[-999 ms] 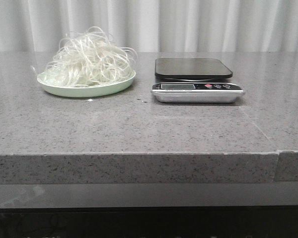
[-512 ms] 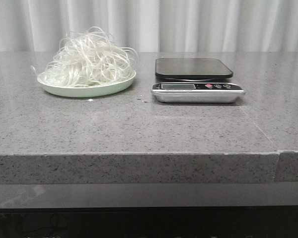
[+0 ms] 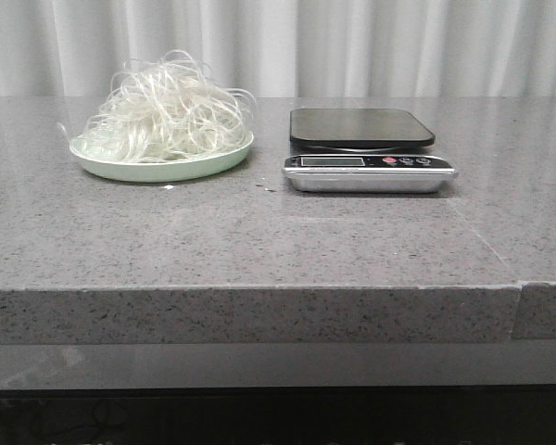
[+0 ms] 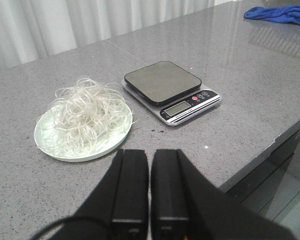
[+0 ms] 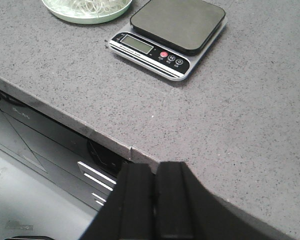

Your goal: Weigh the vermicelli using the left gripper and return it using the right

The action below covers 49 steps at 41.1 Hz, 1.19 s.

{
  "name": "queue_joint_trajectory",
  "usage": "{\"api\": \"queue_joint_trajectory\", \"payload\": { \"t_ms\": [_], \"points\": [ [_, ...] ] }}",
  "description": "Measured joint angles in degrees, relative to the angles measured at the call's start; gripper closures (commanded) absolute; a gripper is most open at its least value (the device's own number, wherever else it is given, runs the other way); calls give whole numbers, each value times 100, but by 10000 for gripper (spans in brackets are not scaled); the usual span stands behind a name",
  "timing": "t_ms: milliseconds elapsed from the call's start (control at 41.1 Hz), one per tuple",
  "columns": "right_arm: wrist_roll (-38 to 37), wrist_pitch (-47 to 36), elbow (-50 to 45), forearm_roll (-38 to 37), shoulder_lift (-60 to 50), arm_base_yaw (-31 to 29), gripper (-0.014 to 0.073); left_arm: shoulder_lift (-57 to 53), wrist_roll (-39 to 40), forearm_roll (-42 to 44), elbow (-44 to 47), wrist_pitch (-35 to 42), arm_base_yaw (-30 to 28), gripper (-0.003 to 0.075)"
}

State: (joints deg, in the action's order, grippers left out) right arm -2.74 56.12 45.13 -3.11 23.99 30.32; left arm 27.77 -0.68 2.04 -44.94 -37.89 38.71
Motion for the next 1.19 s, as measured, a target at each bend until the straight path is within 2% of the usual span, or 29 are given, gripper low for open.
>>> {"api": "queue_joint_trajectory", "payload": {
  "t_ms": [146,268,463,633,853,999,1194],
  "points": [
    [0,9,0,-10,0,0,435,-10,0,0,2,0,-13,576],
    [0,13,0,-10,0,0,435,-127,0,0,107,64,-347,576],
    [0,22,0,-10,0,0,435,-707,0,-136,883,535,-1567,576],
    [0,22,0,-10,0,0,435,-1435,0,-172,2064,1350,-2720,576],
    [0,22,0,-10,0,0,435,-2483,0,-204,3446,2345,-3593,576],
    [0,22,0,-10,0,0,435,-2805,9,-204,4065,2824,-3886,576],
    [0,22,0,-10,0,0,435,-2805,9,-204,4501,3280,-3920,576]
  ]
}}
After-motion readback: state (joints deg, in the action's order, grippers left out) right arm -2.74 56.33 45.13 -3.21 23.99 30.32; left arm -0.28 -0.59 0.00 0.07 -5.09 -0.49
